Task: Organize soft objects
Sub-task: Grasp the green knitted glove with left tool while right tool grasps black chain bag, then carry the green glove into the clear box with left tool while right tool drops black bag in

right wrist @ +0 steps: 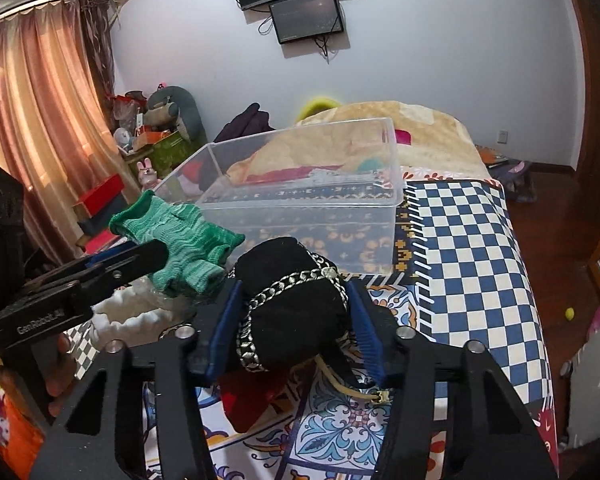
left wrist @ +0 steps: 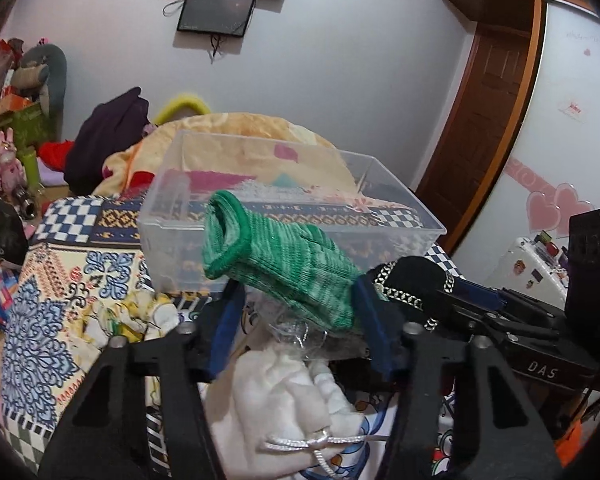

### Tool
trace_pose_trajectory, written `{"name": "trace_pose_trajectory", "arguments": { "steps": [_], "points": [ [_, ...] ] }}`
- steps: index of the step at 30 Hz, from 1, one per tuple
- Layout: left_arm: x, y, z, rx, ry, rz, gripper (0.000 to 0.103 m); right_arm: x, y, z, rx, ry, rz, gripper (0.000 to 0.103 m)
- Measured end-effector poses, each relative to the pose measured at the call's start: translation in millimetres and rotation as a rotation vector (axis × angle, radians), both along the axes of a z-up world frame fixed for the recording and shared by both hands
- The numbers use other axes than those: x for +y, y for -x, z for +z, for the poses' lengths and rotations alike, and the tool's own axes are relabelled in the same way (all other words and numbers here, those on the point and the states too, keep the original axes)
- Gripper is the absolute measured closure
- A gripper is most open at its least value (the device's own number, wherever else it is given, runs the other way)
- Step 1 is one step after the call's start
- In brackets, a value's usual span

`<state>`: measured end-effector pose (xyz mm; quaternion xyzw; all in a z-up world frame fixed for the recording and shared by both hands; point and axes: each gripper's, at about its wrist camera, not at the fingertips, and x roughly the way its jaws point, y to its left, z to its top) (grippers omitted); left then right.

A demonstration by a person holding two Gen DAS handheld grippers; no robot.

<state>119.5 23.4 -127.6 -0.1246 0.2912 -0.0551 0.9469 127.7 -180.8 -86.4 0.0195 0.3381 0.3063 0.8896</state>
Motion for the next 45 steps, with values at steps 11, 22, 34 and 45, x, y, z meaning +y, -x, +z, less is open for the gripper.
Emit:
{"name": "trace_pose_trajectory", "arguments": {
  "steps": [11, 22, 34, 45],
  "points": [
    [-4.6, 16.6, 4.0, -0.068, -0.032, -0.03, 0.093, 4.4, 10.6, 18.6, -0.081, -0.009, 0.023, 0.078],
    [7.9, 36.4, 31.2, -0.16, -0.027, 0.003, 0.097, 7.6, 18.1, 46.1, -0.175, -0.036, 0.038, 0.085],
    [11.4, 39.3, 65.4, -0.23, -0.087, 0.014, 0.1, 8.2, 4.2, 86.0, -0.275, -0.074, -0.004, 0.085],
    [20.0, -16.2, 84.8, -0.187, -0.088, -0.002, 0.1, 24.4, -25.0, 90.1, -0.295, -0.041, -0.068, 0.085]
  ]
}}
